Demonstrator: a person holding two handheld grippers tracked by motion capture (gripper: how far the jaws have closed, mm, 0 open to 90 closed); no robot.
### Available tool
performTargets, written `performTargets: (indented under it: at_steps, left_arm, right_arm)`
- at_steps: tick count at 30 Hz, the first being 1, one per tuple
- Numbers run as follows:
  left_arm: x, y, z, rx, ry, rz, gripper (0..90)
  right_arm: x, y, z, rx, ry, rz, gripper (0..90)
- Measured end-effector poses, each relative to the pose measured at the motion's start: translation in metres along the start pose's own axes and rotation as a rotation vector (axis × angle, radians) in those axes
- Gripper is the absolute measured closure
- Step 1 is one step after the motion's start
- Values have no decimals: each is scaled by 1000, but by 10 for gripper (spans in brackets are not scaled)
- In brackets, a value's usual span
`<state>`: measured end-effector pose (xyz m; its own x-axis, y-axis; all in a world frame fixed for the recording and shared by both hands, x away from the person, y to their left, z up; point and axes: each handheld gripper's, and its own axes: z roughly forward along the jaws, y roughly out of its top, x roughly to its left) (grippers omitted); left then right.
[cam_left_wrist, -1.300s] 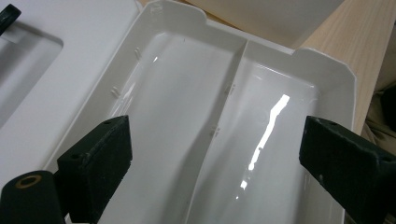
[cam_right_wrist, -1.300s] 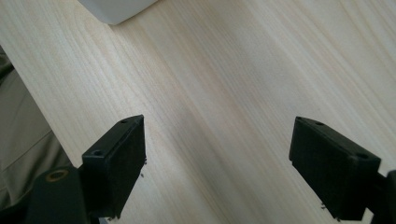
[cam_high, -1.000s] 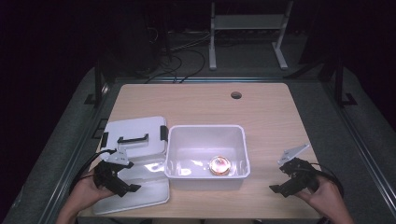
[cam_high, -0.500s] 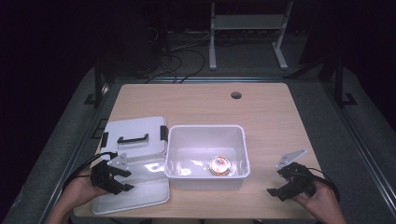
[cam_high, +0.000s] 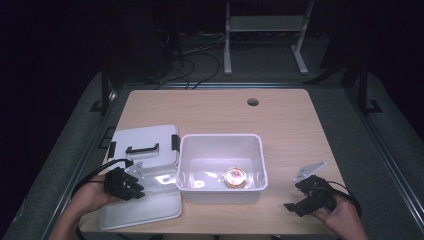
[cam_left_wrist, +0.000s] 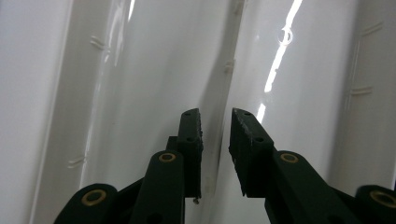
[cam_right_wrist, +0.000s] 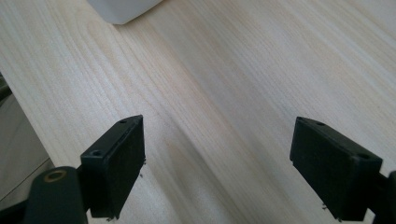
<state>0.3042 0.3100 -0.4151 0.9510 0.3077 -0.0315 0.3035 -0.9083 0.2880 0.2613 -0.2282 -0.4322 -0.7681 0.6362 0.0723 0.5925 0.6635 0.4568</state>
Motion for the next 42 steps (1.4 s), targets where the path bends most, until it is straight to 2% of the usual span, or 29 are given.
performTargets:
  at_steps: [3,7,14,19,26,27,28,30,31,32,37,39,42]
  left_arm:
    - [2,2,4,25,-18,6,764]
    - [3,3,7,32,-45,14,858]
    - [4,3,5,48,-74,42,892]
    - [3,-1,-5,34,-69,33,892]
    - [4,-15,-52,-4,-45,19,892]
    - [4,-15,-52,-4,-45,19,892]
    - [4,-18,-66,-13,-32,10,892]
    - [5,-20,-79,-9,-12,2,891]
    - [5,-20,-79,-9,-12,2,892]
    - [7,-20,-92,-15,0,1,892]
    - [11,-12,-116,-46,4,1,891]
    - [12,-10,-121,-50,8,6,891]
    - [13,7,-133,-66,15,33,892]
  right_arm:
    - [0,0,-1,-5,-2,2,173]
    - [0,0,-1,-6,-4,0,172]
    - [1,1,1,-4,-1,-9,169]
    - [1,0,0,-8,-3,-7,168]
    - [0,-2,1,-4,-5,-4,168]
    - [0,-2,1,-3,-4,-2,169]
    - [0,-1,1,-3,-4,-2,168]
    - [0,-1,1,-2,-5,-1,168]
    - [0,-1,1,-3,-6,-1,168]
    - [0,-1,1,-3,-7,-3,168]
    - [0,-1,1,-6,-9,1,160]
    - [1,-2,2,-1,-9,4,160]
    - [1,-2,3,4,-9,3,160]
